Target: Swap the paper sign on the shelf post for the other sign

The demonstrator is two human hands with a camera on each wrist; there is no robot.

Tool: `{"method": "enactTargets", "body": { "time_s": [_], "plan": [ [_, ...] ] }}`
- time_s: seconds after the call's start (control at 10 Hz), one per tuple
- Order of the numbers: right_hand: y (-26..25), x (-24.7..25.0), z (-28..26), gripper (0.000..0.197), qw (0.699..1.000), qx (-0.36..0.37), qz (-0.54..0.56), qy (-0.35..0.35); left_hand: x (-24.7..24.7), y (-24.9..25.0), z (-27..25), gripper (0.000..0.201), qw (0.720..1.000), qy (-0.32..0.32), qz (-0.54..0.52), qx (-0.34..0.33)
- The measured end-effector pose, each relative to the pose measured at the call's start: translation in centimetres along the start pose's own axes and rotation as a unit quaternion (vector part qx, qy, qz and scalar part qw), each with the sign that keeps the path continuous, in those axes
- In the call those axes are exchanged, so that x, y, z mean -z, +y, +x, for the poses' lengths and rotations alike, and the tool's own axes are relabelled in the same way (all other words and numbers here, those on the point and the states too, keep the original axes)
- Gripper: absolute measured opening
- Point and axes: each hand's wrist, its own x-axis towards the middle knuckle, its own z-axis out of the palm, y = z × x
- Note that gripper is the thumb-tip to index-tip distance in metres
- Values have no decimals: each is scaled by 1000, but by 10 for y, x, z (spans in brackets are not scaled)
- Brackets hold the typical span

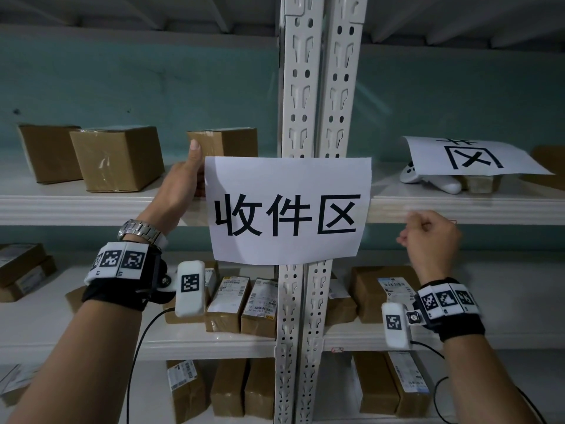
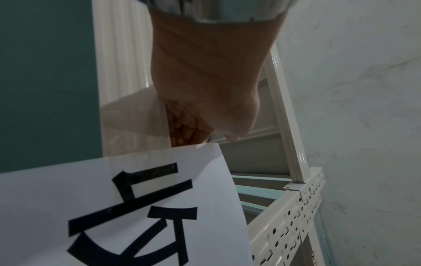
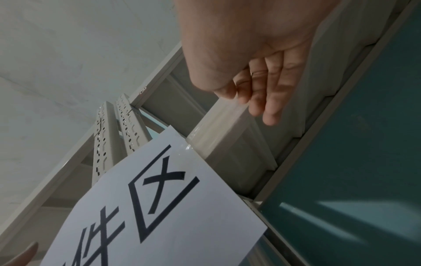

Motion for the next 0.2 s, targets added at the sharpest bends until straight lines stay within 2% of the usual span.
{"method": "enactTargets", "body": {
  "time_s": [0.2],
  "plan": [
    [0,3,3,37,998,8,42,41,5,5,3,71,999,1,-35,41]
  ]
}}
